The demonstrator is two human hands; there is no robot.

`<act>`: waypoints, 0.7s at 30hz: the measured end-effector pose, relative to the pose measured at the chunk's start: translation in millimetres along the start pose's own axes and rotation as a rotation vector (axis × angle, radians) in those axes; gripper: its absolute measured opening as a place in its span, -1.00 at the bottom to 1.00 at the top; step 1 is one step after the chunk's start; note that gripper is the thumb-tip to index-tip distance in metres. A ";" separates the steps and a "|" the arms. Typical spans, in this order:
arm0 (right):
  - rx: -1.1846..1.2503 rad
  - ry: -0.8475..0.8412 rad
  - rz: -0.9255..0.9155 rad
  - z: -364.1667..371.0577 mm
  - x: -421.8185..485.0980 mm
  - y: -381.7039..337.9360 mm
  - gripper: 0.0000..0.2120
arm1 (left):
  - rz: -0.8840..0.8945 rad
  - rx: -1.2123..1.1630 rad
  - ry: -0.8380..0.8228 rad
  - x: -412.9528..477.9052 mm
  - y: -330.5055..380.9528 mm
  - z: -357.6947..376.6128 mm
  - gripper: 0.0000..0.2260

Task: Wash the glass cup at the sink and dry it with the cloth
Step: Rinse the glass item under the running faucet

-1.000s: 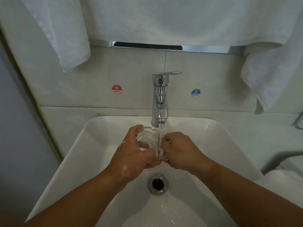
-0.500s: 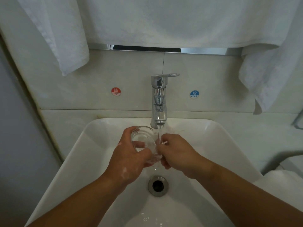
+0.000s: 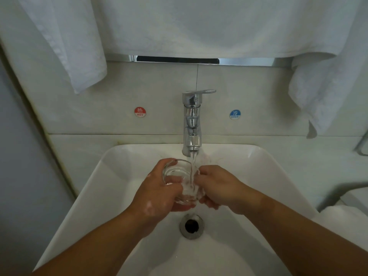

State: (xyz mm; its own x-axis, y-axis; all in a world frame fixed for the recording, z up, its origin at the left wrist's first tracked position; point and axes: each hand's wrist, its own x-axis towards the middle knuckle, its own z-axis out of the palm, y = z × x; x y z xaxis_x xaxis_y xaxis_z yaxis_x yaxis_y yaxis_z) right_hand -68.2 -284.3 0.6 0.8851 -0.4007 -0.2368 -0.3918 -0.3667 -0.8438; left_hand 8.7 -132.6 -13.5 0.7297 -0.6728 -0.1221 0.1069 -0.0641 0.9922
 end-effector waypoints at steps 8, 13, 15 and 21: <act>-0.115 0.118 0.031 -5.4 6.2 4.0 -0.41 | -0.119 -0.060 -0.177 -6.5 8.8 3.7 -0.42; -0.216 0.053 0.004 -4.0 0.3 -0.3 -0.57 | -0.186 -0.088 -0.273 -9.1 7.5 5.9 -0.40; -0.228 -0.017 -0.020 -6.6 -1.9 -3.0 -0.72 | -0.200 -0.087 -0.303 -9.1 5.7 6.8 -0.42; -0.153 0.006 -0.034 -20.2 -1.5 2.5 -0.84 | -0.135 -0.054 -0.200 -6.2 0.0 9.8 -0.48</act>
State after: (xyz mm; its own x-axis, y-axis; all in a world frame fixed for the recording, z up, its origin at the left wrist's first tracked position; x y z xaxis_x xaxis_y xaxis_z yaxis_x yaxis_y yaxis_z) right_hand -75.5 -301.6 8.6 0.8971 -0.3910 -0.2059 -0.3957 -0.5033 -0.7682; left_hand -2.5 -135.6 -12.5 0.5589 -0.7936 -0.2403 0.2342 -0.1269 0.9639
